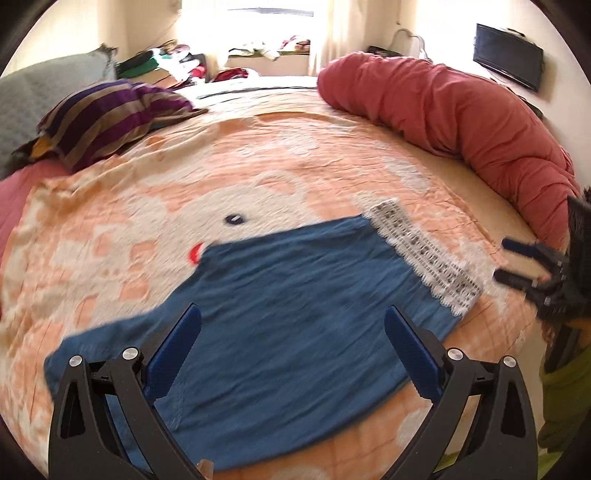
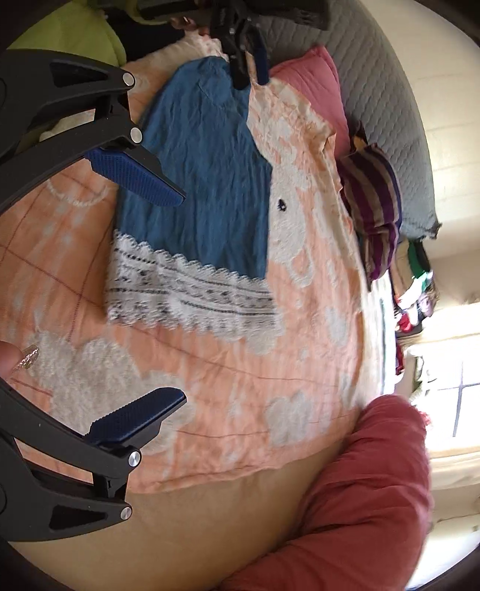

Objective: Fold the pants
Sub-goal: 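Move the right tool to the white lace hem, then grasp the lace hem with the right tool while the left tool pinches the lace edge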

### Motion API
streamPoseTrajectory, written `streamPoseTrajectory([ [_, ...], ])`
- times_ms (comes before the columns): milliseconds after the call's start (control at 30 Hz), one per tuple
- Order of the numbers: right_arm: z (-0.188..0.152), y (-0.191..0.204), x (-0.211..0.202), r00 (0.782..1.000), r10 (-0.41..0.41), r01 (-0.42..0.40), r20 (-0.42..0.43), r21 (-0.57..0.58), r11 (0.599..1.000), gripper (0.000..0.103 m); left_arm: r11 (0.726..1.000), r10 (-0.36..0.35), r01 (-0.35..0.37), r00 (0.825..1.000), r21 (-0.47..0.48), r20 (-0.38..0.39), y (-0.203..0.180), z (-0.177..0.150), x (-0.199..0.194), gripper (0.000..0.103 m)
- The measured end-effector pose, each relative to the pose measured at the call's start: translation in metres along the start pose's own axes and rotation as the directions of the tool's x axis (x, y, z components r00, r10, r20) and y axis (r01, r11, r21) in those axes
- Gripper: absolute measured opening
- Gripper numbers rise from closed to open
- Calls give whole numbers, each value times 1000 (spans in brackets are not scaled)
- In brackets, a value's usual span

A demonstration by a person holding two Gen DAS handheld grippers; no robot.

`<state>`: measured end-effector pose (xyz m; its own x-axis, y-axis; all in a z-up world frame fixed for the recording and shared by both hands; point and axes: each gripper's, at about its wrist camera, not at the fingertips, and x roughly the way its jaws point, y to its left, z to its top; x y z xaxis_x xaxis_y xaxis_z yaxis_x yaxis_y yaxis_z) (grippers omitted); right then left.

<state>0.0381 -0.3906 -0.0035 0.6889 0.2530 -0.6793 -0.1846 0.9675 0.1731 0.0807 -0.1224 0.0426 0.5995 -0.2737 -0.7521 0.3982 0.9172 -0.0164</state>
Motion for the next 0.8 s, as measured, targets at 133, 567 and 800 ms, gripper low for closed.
streamPoseTrajectory([
  [133,-11,2,11,999,32,-31,-32,22,999,93,998,-34,35,999,52,-13,-21,23,23,98],
  [567,-25,0,48,993,71,-58,-91,137,989,83,982,-46,66,992,177,-115,-43,79,122,98],
  [800,-25,7,54,994,88,-80,-69,117,990,46,976,-109,140,976,164,-187,-49,92,179,97],
])
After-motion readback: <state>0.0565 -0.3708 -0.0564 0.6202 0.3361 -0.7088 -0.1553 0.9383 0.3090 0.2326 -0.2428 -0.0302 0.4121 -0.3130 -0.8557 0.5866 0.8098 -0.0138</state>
